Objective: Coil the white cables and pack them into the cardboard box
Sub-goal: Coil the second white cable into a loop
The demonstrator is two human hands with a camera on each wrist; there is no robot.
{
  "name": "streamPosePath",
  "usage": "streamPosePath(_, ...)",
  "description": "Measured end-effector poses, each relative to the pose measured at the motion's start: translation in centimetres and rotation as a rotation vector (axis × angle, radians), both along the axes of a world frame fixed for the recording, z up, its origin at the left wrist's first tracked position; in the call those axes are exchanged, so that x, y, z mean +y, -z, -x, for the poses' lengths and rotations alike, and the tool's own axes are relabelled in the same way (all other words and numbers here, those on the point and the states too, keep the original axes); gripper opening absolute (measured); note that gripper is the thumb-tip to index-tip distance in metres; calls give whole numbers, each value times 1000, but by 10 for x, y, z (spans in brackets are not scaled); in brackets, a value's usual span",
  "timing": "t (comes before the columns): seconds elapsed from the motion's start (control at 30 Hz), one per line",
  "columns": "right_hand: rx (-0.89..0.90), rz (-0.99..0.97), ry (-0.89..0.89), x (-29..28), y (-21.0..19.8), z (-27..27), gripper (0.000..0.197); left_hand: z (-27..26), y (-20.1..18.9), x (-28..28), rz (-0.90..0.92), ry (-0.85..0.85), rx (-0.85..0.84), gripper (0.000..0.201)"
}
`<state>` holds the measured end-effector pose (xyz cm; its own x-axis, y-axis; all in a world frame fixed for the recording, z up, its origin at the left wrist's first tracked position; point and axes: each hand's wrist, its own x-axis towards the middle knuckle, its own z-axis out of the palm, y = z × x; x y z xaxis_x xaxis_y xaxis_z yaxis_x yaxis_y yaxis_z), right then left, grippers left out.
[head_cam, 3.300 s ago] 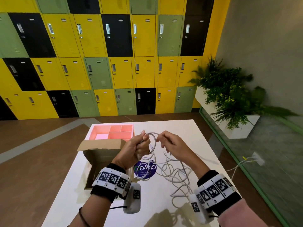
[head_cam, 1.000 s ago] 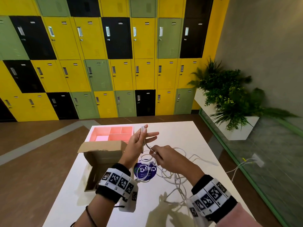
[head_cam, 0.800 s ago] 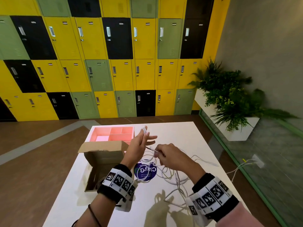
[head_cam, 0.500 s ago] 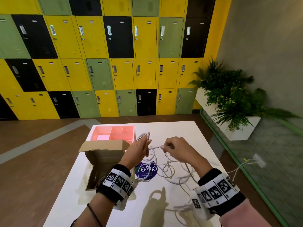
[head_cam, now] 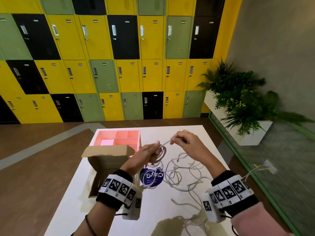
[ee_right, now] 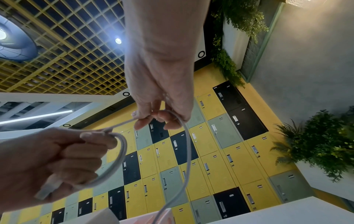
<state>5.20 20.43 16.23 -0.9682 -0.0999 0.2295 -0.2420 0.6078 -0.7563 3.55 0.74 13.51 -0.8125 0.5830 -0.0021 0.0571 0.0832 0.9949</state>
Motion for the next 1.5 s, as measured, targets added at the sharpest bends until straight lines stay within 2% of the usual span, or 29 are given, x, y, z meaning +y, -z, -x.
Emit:
streamPosePath(0.23,69,9,47,-6,10,4,27,2,-3,4,-276,69,-253,39)
streamPosePath(0.43,14,43,-53,-12,12,-5,30,0,-2,1,-397,60,-353,38)
streamPosePath(0.57,-101,75,-159,-22,14,-12,34,1,-5,1,-379,38,-336,38)
streamPosePath(0.67,-27,42,-177,-26,15,-13,26,-1,-6,2,-310,62,-278,39)
streamPosePath(0.73,2,28,-164,-27,15,-12,28,-3,-6,2,-303,78,-280,41)
streamPosePath(0.9,-62,39,-177,-29,19,-10,36,-6,-9,0,-306,100,-256,40)
streamPosePath(0.97,-83,106,-193,-28,17,-10,35,-6,-8,-2,-349,78,-272,38)
streamPosePath(1.1,-43,175,-77,-21,25,-7,31,-2,-9,-6,-614,52,-372,38)
streamPosePath(1.2,-47,74,-15,-22,38,-7,29,3,-11,-6,-695,19,-367,38)
streamPosePath(1.33,-155,-98,-45,-34,51,-11,25,1,-12,4,-626,-72,-244,34)
streamPosePath(1.5,-158,-355,-125,-43,49,-16,23,1,-6,7,-572,-153,-144,35)
